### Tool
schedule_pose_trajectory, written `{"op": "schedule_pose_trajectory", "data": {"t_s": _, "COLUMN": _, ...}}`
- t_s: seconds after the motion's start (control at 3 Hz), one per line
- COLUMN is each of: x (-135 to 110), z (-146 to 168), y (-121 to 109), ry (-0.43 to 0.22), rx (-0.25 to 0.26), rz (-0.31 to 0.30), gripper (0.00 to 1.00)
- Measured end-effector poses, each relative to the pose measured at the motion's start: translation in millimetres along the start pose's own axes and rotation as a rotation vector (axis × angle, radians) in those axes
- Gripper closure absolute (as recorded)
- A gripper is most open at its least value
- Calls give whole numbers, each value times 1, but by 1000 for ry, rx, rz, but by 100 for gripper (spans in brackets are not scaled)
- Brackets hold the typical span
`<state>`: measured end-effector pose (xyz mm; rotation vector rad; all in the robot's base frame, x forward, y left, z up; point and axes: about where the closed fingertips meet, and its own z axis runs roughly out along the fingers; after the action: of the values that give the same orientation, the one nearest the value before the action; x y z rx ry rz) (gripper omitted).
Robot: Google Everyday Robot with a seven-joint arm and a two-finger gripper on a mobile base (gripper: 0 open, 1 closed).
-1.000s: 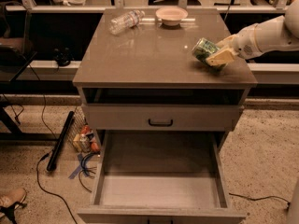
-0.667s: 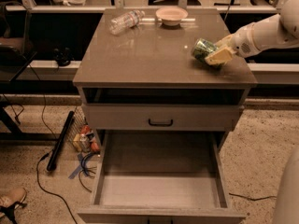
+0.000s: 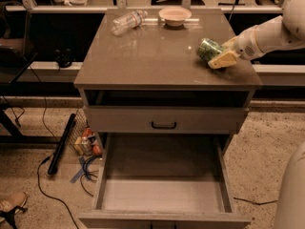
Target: Pick green can from middle drawer and place on counter
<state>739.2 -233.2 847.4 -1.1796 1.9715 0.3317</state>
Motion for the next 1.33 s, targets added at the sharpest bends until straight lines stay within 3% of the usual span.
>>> {"op": "schedule_pose_trajectory", "data": {"t_s": 0.33, "x": 4, "z": 12, "y": -7, "ry": 34, "rx": -21, "rz": 16, "gripper": 0}}
{"op": "schedule_pose_trajectory", "data": {"t_s": 1.0, "x": 0, "z": 6, "y": -8, "ry": 23, "rx": -11, "rz": 12, "gripper": 0}}
{"op": "schedule_pose_trajectory", "data": {"t_s": 1.33, "x": -17, "z": -20, "y": -10, "ry": -4, "rx": 30, "rz": -14, "gripper": 0}}
